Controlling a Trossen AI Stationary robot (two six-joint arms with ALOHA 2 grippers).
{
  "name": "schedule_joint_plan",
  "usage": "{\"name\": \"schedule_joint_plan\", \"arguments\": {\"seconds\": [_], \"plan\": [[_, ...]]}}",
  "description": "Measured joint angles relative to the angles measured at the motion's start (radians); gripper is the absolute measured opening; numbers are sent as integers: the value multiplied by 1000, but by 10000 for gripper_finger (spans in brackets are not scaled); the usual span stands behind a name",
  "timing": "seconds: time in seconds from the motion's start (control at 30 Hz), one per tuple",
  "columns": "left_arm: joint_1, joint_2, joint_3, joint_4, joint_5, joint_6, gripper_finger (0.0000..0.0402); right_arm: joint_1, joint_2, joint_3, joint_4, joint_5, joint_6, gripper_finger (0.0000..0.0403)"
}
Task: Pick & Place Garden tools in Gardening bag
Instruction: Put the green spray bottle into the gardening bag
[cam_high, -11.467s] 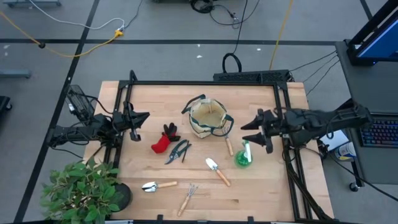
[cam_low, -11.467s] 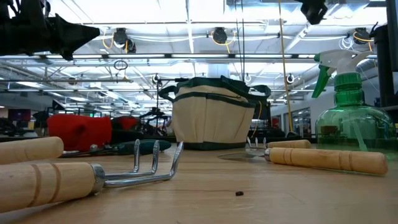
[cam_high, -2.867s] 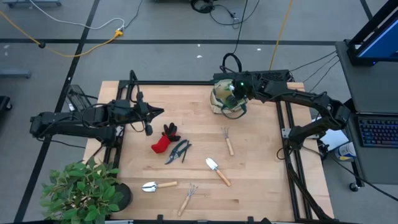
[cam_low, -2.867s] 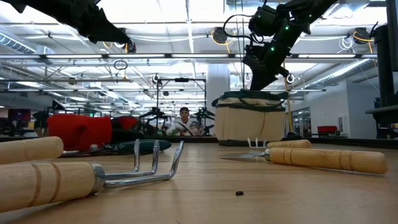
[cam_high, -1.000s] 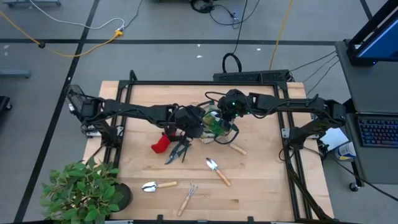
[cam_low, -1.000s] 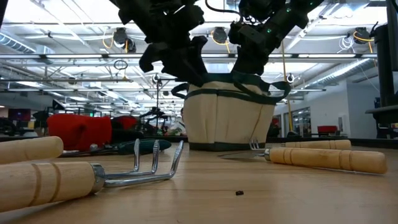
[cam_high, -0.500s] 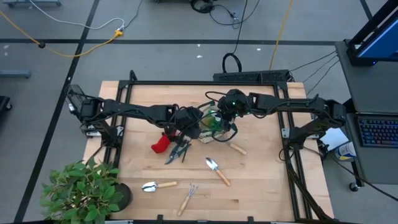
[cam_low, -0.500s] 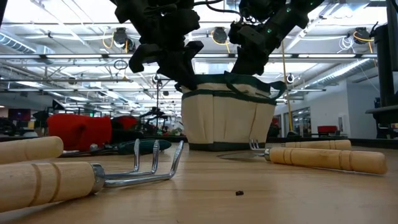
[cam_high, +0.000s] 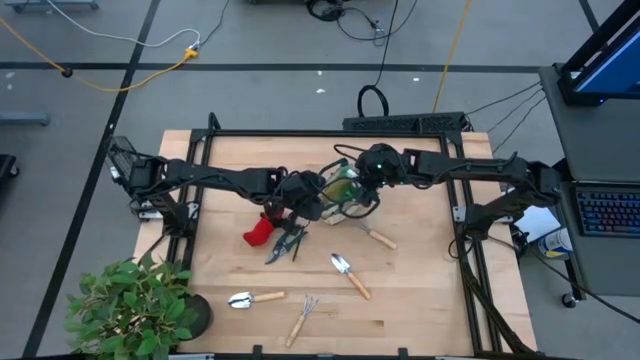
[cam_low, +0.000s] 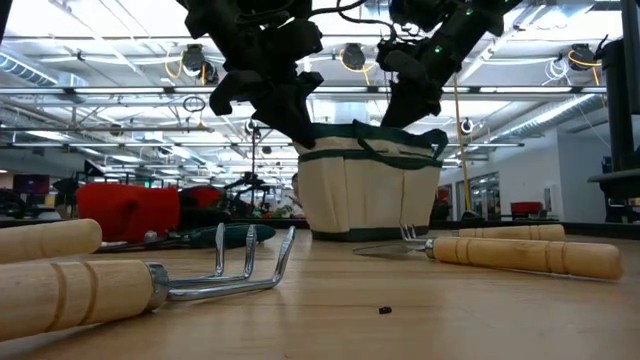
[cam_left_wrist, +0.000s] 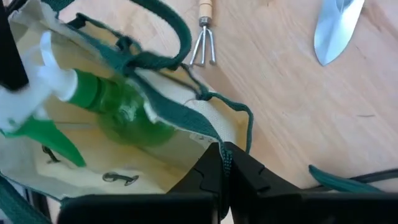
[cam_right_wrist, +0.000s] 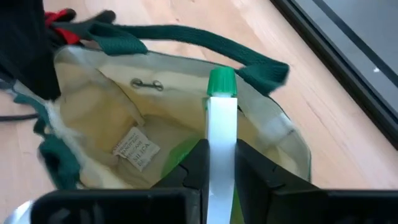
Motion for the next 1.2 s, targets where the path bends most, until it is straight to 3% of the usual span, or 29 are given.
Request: {"name": "schedule_joint_plan", "arguments": {"seconds": [0.3,0.57,0.73,1.2], "plan": [[0,1,-1,0,0,8,6,-23,-40,2,-139,60,88,42],[-1,1,-1,25,0,12,15,-26,-37,1,-99,53,52,46],[-2,1,-1,27,2,7,5,-28,-36,0,-72,2,12,68],[-2,0,-1,26,1,-1,32,-27,-36,0,-58,-11,-34,149]]}}
